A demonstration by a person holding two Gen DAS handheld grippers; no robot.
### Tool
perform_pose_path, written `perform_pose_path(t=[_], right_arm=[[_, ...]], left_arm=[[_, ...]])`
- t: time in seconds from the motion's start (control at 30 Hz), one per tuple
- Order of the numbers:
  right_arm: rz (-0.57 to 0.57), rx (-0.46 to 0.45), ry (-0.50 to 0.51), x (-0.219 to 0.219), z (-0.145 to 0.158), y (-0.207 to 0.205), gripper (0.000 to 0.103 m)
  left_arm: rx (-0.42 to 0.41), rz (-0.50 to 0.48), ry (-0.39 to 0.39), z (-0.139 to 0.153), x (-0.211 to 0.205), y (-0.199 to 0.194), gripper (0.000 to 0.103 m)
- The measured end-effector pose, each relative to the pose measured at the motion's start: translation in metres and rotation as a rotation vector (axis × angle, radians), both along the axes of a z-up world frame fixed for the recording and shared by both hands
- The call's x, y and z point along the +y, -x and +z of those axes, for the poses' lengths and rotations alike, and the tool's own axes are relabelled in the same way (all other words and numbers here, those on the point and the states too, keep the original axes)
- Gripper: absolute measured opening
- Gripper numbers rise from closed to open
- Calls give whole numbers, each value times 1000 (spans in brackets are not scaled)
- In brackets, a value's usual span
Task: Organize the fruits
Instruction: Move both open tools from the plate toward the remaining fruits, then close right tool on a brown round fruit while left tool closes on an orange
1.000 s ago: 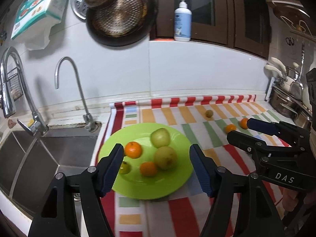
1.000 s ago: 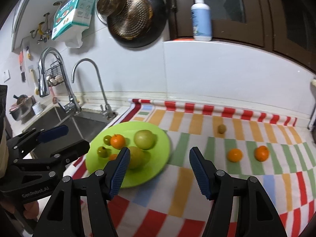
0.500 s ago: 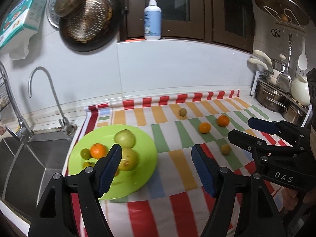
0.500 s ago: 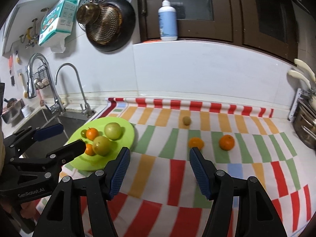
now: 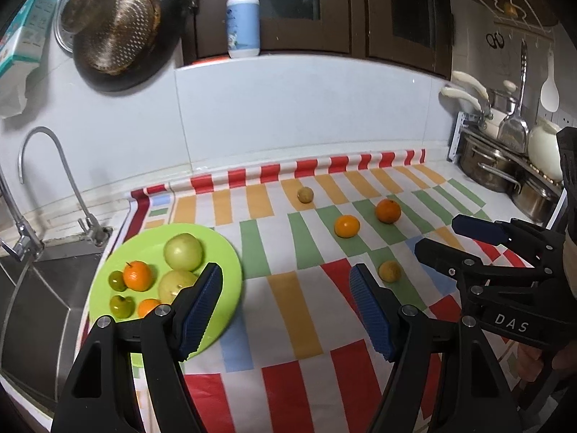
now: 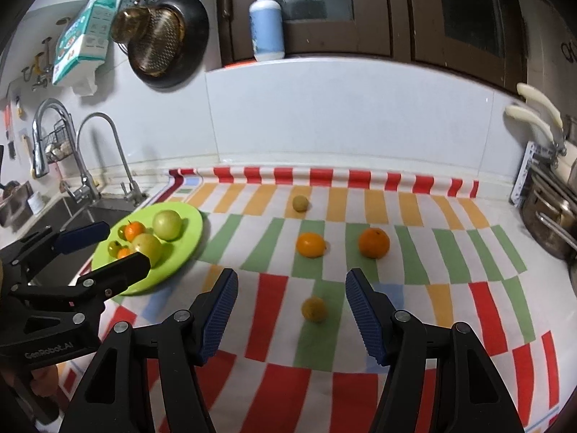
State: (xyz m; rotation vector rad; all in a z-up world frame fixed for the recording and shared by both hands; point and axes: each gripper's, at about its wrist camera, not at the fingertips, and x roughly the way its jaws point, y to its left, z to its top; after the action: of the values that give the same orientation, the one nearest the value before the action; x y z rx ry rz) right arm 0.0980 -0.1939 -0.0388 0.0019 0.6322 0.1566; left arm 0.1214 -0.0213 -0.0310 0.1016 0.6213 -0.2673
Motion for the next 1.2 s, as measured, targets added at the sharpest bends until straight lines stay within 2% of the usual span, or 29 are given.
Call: perform_pose_path(t=[0.5,0.57,0.7,0.97,1.03,1.2], right_arm=[[21,155,-25,-16,-51,-44,61],[27,179,-36,-17,-57,-49,56],[33,211,-45,-18,-68,-56,53],[42,254,-64,-19,-82,-67,37],[48,266,-70,-19,-85,-68,35],[56,263,-66,-19,-86,-71,27]], left_arm=[[151,-31,-42,-48,-28,-43,72],[170,-33,-45,-54,-31,-48,72],[197,-32,-31,-62,-34,-57,72],[232,-26,-34,-73,-38,-71,72],[235,-28,-35,-74,-39,-72,72],[240,-36,-41,-77,-44,-77,72]])
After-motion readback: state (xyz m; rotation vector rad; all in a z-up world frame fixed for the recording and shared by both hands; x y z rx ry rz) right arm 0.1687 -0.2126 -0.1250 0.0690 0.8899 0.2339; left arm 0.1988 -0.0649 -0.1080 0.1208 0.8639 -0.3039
